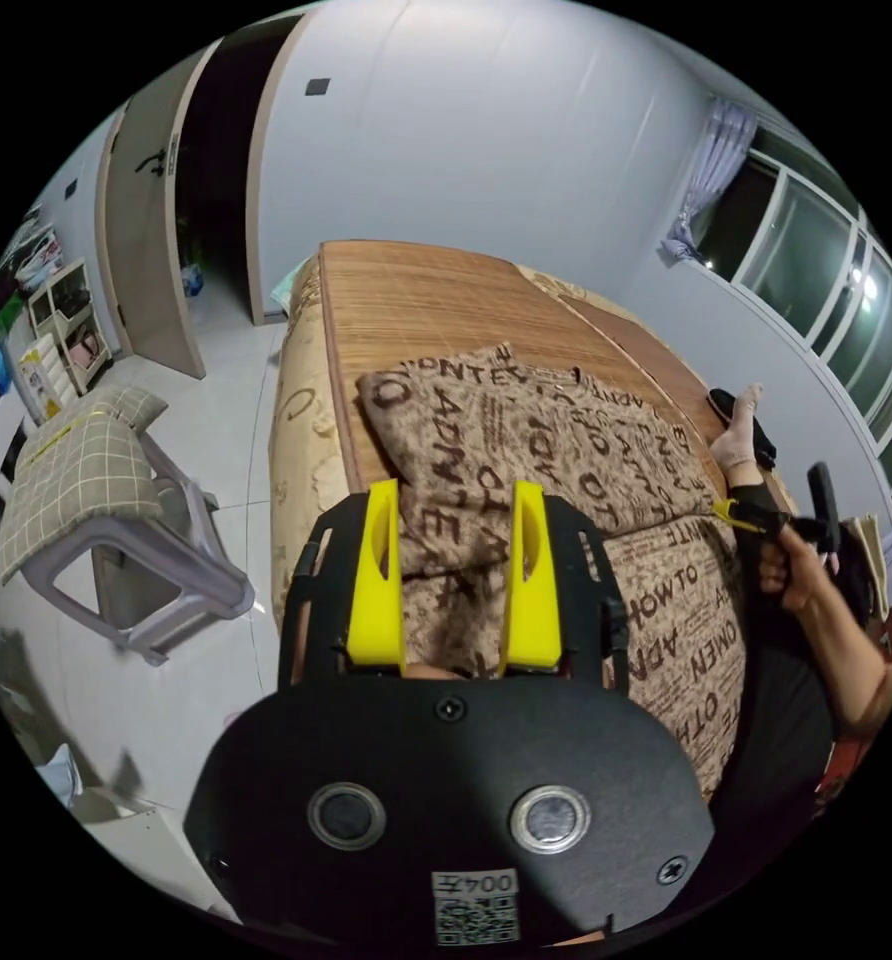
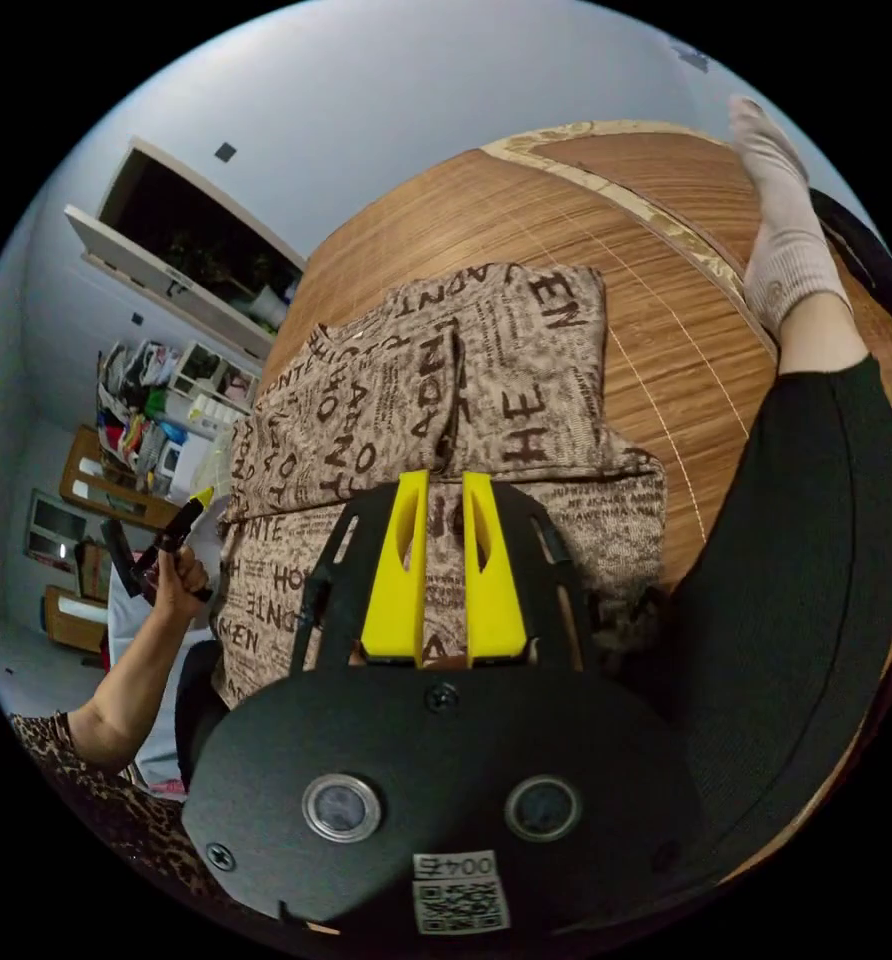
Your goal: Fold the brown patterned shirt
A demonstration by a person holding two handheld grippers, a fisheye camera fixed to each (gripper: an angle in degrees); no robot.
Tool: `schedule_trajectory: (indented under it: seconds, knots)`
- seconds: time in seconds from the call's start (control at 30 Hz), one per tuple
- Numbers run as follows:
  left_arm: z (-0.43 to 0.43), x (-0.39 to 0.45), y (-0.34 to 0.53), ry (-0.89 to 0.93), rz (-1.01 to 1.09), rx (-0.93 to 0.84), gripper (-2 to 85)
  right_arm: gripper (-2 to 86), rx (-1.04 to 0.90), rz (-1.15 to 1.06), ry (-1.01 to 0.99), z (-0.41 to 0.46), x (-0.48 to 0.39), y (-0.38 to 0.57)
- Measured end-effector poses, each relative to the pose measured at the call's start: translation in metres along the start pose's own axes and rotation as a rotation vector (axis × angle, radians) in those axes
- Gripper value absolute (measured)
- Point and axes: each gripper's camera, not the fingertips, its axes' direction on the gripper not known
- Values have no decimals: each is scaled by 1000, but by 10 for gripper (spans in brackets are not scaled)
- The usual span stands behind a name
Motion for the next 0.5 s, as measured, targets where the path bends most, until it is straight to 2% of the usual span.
schedule_trajectory:
  seconds: [0.13, 0.27, 0.5]
  knots:
    - [7, -22, -43, -10, -48, -50, 135, 75, 105, -1, -90, -2, 12, -11]
    - [31, -41, -81, -36, -92, -105, 132, 81, 104, -36, -84, 8, 7, -36]
    - [56, -57, -119, -72, -90, -168, 124, 97, -32, -36, -83, 58, 1, -27]
